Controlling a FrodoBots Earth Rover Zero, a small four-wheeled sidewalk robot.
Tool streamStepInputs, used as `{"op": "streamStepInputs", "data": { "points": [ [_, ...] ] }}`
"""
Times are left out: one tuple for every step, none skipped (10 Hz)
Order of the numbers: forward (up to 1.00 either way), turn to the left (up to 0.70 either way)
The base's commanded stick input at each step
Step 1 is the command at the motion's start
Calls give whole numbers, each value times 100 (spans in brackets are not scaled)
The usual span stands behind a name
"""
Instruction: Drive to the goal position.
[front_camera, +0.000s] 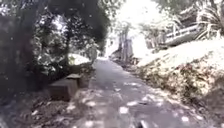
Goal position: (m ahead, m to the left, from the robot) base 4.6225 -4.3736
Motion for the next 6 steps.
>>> {"op": "streamStepInputs", "data": {
  "points": [
    [50, 0],
    [50, 0],
    [50, 0],
    [50, 0],
    [50, 9],
    [50, 12]
  ]
}}
